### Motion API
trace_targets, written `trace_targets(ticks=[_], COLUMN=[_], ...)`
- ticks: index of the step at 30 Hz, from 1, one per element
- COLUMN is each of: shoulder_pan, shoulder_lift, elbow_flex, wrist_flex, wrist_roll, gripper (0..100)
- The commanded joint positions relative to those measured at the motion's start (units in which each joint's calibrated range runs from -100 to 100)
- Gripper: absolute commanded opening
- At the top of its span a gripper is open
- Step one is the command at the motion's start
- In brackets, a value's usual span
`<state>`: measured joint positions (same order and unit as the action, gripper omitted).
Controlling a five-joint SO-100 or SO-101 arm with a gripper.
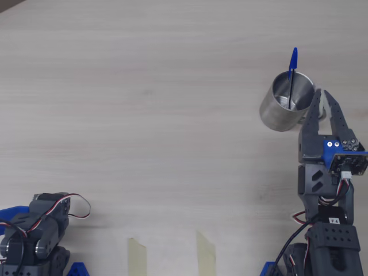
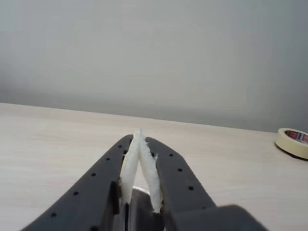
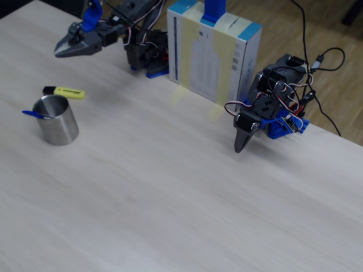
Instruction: Grab the blue pen and put it in the silver cup.
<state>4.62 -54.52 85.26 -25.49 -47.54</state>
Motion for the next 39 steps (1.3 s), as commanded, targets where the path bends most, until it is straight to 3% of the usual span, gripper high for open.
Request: trace_targets(ticks=[1, 10, 14, 28, 39], shoulder_pan=[0.5, 1.8, 1.8, 1.7, 0.7], shoulder_lift=[-4.6, -11.9, -14.3, -30.0, -41.8], elbow_flex=[3.9, 14.0, 14.1, 14.4, 14.2], wrist_flex=[-0.1, 0.1, 6.0, 48.2, 74.4], wrist_roll=[-0.3, -2.2, -2.4, -2.6, -5.3], gripper=[2, 2, 2, 2, 2])
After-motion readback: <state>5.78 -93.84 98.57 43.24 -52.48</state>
